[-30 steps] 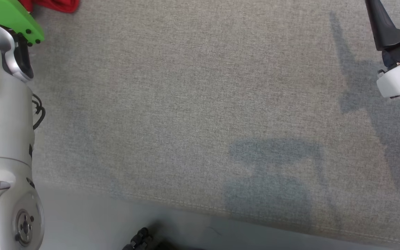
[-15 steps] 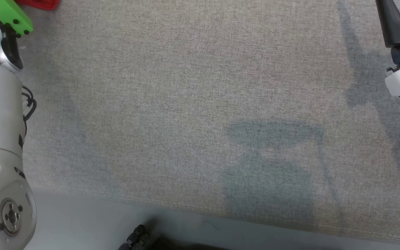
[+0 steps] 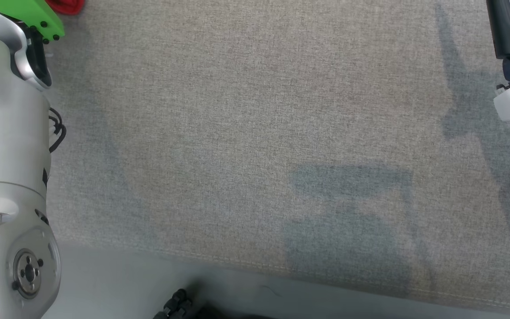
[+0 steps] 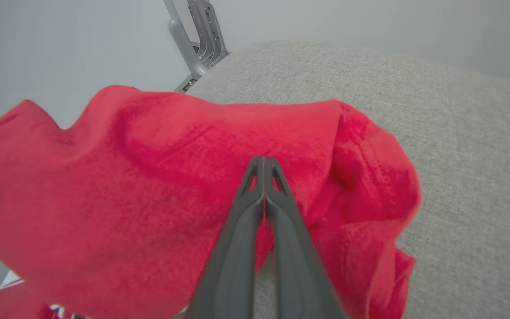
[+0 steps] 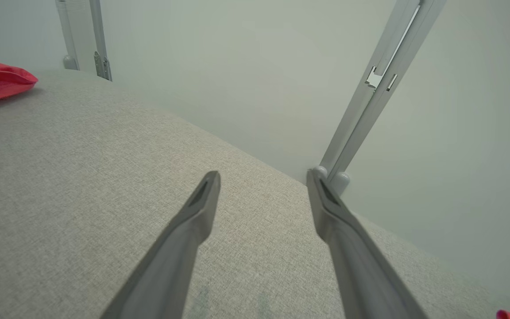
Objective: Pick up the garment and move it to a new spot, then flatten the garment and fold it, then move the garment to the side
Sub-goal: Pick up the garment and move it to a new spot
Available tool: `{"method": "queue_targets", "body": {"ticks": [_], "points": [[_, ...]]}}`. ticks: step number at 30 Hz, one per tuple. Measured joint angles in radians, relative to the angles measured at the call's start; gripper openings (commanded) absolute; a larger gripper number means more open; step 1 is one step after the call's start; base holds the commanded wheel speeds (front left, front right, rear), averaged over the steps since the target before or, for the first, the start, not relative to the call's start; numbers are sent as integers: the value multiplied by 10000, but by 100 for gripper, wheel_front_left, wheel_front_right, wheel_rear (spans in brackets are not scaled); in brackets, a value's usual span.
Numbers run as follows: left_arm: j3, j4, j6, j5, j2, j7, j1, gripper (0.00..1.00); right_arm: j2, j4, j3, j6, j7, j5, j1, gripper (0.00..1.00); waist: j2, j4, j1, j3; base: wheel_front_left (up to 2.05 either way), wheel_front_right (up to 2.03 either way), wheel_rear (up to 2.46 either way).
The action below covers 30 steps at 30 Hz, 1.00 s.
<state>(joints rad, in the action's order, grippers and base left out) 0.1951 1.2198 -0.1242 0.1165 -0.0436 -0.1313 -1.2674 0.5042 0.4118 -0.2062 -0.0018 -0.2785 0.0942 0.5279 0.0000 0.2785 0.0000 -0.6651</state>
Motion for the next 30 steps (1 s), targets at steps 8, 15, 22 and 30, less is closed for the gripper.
{"method": "queue_targets", "body": {"ticks": [8, 15, 22, 30], "points": [[-88, 65, 0, -84, 201, -422, -86, 0, -134, -196, -2, -84, 240, 44, -124, 100, 0, 82, 0, 315, 0, 0, 0], [-130, 291, 0, -255, 222, -500, -86, 0, -332, -313, -127, -84, 447, 142, -198, 100, 0, 44, 0, 563, 0, 0, 0], [-201, 343, 0, -334, 230, -602, -86, 0, -334, -328, -109, -90, 500, 155, -204, 100, 0, -88, 0, 621, 0, 0, 0], [-410, 205, 109, -330, 351, -999, -86, 0, -428, -546, 61, -349, 857, 201, -258, 100, 0, -137, 0, 789, 0, 0, 0]]}}
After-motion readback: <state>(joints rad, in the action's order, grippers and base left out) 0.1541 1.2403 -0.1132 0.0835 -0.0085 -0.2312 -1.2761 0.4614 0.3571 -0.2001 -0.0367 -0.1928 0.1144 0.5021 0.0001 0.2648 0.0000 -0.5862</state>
